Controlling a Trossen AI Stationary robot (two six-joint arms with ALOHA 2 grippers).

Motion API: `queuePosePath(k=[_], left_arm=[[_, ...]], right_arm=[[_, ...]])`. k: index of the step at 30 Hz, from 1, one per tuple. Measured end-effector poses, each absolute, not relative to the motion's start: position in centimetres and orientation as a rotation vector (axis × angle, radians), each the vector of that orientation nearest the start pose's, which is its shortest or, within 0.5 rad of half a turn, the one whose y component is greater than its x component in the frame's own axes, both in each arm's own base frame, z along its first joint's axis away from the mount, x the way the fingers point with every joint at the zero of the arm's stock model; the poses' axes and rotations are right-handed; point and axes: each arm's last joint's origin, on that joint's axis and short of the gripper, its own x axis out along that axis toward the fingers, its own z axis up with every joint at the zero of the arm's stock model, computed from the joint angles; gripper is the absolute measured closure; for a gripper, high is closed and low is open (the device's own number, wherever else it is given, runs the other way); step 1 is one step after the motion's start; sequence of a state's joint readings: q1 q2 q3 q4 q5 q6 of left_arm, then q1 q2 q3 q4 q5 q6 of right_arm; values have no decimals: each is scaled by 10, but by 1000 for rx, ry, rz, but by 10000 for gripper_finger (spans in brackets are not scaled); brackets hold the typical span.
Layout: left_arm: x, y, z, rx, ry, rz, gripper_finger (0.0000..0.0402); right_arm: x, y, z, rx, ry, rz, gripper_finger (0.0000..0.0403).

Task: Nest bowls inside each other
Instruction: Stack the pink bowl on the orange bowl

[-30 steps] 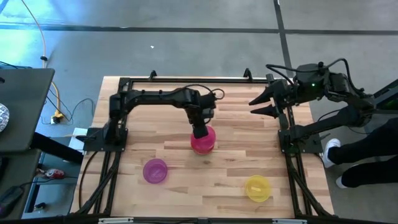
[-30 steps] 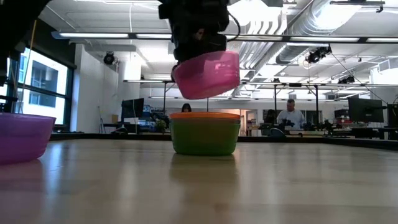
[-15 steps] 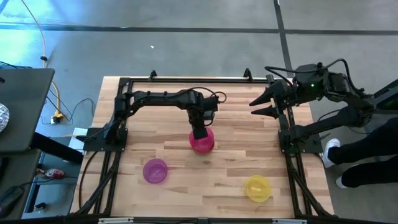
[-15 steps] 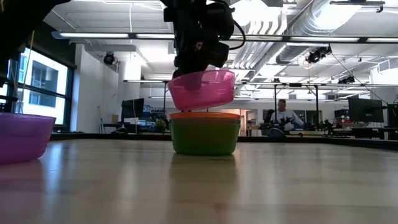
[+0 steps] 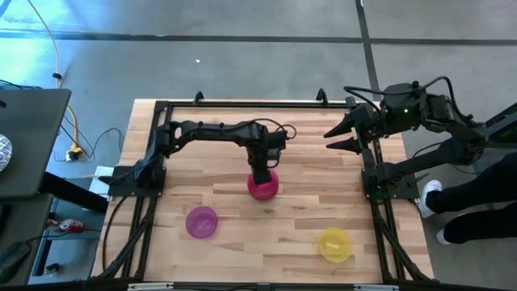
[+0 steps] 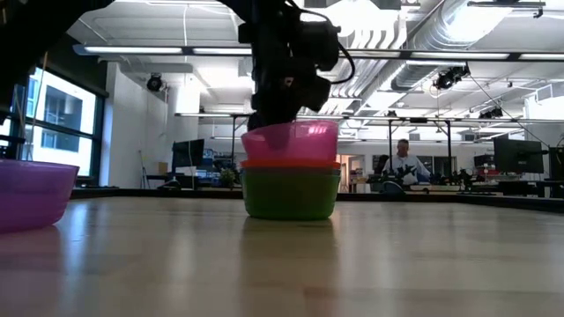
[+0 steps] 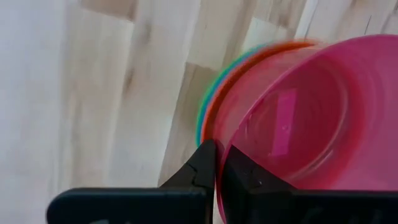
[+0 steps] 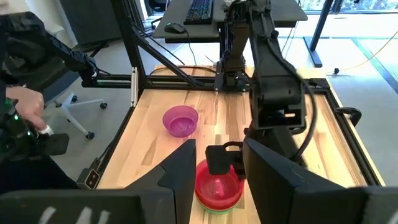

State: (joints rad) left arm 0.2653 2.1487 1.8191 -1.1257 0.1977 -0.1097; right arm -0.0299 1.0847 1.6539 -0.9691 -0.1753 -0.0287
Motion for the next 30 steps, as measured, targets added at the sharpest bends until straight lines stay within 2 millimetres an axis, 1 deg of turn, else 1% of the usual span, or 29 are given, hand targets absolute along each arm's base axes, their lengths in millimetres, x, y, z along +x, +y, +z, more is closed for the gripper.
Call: queuePosePath(k=[6, 11, 19, 27, 30], left_arm=[[418, 102, 191, -417, 1452, 114, 401], [420, 102, 188, -411, 1453, 109, 401], [420, 102, 187, -409, 1459, 113, 402], [415, 102, 187, -396, 1510, 138, 401], [415, 102, 187, -396, 1508, 134, 394]], right_arm=[[159, 0, 482, 19, 401, 150, 277], [159, 0, 481, 26, 404, 149, 277], [159, 0, 481, 27, 404, 151, 277], [159, 0, 481, 27, 404, 151, 277], [159, 0, 481, 27, 404, 151, 277]])
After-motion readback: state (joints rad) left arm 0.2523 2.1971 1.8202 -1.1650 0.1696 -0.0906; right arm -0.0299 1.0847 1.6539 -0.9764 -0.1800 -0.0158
